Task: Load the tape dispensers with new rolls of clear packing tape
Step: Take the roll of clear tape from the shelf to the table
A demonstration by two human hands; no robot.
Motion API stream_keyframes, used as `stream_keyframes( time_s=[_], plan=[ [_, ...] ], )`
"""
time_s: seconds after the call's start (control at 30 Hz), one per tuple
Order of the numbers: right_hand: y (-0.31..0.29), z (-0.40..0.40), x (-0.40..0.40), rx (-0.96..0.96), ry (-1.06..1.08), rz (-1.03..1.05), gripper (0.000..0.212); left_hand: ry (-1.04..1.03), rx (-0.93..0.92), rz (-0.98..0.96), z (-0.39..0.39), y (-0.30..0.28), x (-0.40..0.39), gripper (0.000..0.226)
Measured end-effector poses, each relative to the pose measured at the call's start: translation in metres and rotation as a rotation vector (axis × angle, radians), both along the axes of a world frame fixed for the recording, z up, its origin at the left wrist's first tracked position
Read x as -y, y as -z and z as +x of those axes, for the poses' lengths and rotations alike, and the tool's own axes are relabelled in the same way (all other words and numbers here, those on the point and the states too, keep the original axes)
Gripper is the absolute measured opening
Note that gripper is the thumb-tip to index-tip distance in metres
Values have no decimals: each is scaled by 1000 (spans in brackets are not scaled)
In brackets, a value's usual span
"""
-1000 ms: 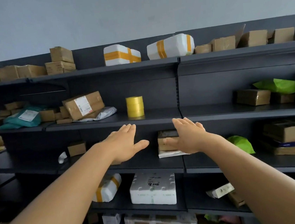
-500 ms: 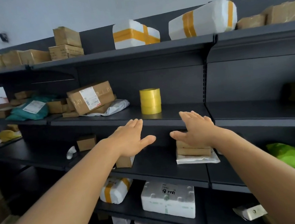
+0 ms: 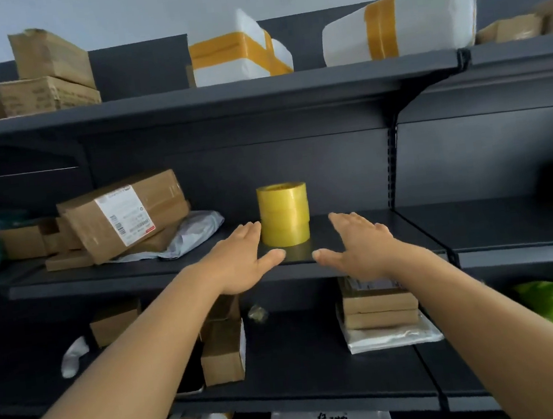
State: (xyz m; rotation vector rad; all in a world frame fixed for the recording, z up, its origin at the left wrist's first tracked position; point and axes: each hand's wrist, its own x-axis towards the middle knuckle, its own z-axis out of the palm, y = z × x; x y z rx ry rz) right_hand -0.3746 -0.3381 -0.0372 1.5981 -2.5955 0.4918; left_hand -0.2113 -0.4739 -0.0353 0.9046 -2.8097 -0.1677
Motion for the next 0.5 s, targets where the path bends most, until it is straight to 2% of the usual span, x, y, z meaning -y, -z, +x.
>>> stream_keyframes(
  time_s=[0.17,0.33,0.5],
  plan=[
    [7,-10,45,69,21,-46,86,58,-188,141,-26,12,42,80],
    [11,-19,91,285,-29,-258,91,40,-414,308,-56,17,71,75],
    [18,-45,136,442,10,-418,94,-28,-521,419,-91,21,92,78]
  ],
)
